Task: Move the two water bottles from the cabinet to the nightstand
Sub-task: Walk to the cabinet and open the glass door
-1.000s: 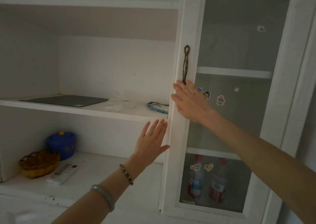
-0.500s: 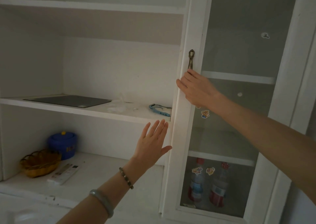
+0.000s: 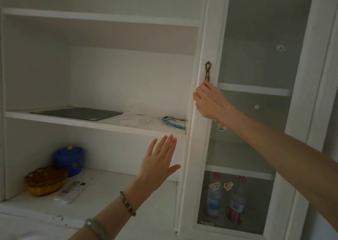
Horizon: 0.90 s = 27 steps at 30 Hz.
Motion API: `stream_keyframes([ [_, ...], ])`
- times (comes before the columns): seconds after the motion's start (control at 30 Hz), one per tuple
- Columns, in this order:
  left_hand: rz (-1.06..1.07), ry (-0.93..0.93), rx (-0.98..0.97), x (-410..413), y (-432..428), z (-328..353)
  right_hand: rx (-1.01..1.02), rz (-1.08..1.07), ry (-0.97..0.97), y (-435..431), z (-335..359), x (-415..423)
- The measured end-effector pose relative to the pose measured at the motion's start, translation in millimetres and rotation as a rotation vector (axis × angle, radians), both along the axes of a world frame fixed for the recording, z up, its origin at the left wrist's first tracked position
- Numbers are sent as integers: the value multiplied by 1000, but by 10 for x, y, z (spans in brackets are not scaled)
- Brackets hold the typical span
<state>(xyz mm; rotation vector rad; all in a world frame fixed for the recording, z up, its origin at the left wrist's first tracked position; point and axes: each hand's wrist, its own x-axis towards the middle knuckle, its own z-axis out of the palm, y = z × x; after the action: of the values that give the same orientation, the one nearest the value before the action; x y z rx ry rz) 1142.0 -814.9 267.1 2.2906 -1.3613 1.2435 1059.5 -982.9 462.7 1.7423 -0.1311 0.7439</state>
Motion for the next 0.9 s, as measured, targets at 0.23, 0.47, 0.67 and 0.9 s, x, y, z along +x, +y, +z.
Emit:
stream_keyframes([
  [0.23,8,-34,-1,51,140,-21,20,3,8,90,11,-77],
  [0.47,-6,5,33,-69,76,42,42,171,-18,230,-17,-649],
  [0.67,-114,-11,-17,-376,-59,83,-44,269,-36,289,-25,-1221],
  [0.9,-270,-14,-6,-806,-365,97,-61,215,-10,359,-2,-2021],
])
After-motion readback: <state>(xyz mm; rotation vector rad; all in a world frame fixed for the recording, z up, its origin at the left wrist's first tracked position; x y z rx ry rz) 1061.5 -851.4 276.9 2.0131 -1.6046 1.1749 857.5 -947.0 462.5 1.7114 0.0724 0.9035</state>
